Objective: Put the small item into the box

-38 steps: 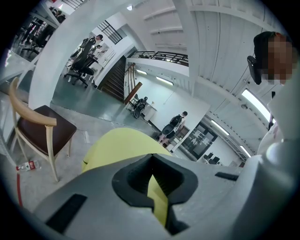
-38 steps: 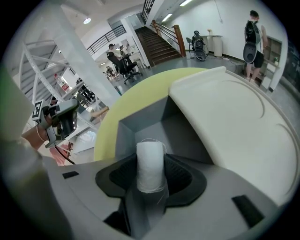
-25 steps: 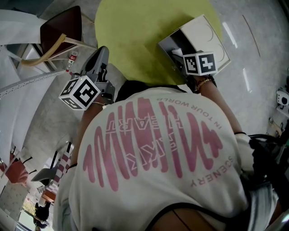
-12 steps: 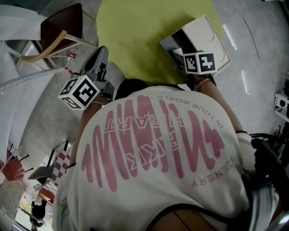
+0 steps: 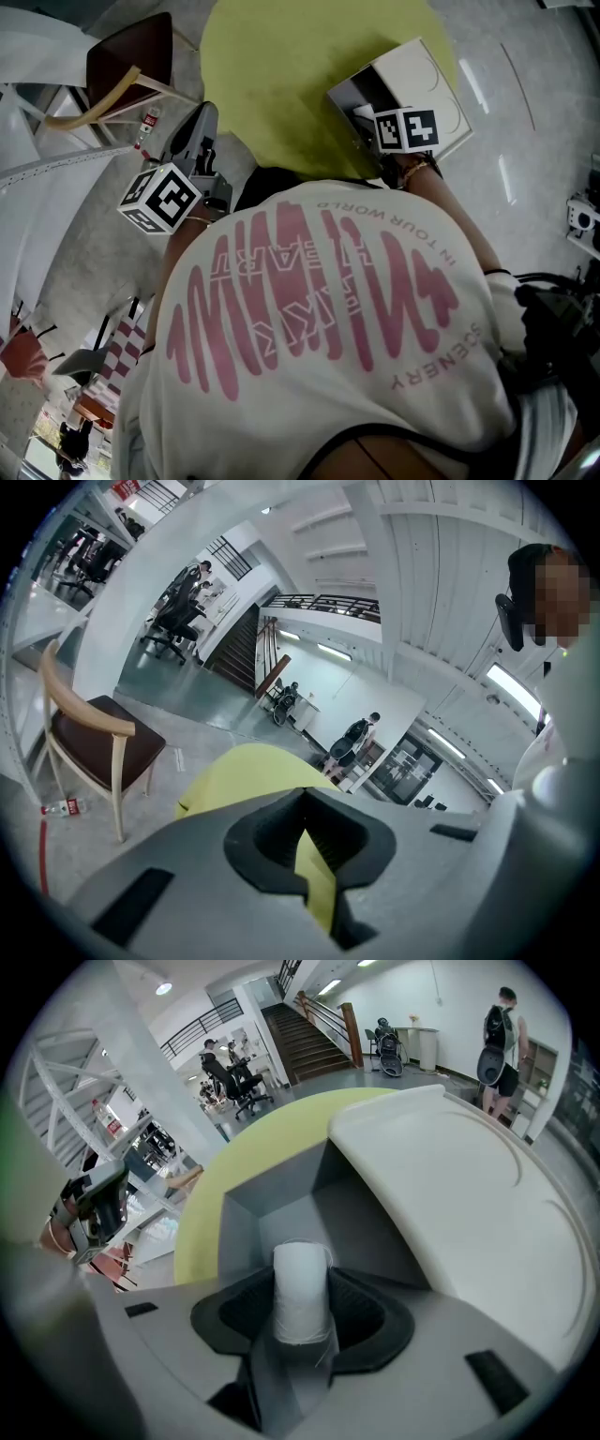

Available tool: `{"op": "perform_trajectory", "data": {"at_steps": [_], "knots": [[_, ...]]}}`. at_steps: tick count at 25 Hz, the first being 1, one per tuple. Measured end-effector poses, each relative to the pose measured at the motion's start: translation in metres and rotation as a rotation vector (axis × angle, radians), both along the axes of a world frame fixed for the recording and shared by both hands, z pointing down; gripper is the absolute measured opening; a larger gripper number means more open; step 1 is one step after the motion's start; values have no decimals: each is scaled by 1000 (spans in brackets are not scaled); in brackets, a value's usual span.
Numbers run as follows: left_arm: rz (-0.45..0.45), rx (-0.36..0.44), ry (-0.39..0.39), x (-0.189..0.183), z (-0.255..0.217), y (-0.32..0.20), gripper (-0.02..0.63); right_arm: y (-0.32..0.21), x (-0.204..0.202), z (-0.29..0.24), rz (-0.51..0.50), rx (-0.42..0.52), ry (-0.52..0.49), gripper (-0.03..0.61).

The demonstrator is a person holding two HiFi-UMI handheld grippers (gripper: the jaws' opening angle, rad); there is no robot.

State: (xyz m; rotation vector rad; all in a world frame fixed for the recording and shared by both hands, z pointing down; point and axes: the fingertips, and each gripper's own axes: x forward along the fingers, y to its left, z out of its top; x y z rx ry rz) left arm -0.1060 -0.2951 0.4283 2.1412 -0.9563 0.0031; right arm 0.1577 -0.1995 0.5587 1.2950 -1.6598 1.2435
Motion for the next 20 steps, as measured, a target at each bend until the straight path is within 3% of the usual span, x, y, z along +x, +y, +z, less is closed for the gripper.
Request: {"op": "perform_trajectory", "data": {"at_steps": [11,20], "knots": [[-108,18,-13,-23,-10,37,8,5,2,-1,6,13,3,181],[-246,26,-31,-40,-27,94,8,11,4,-5,-33,27,15,181]]}}
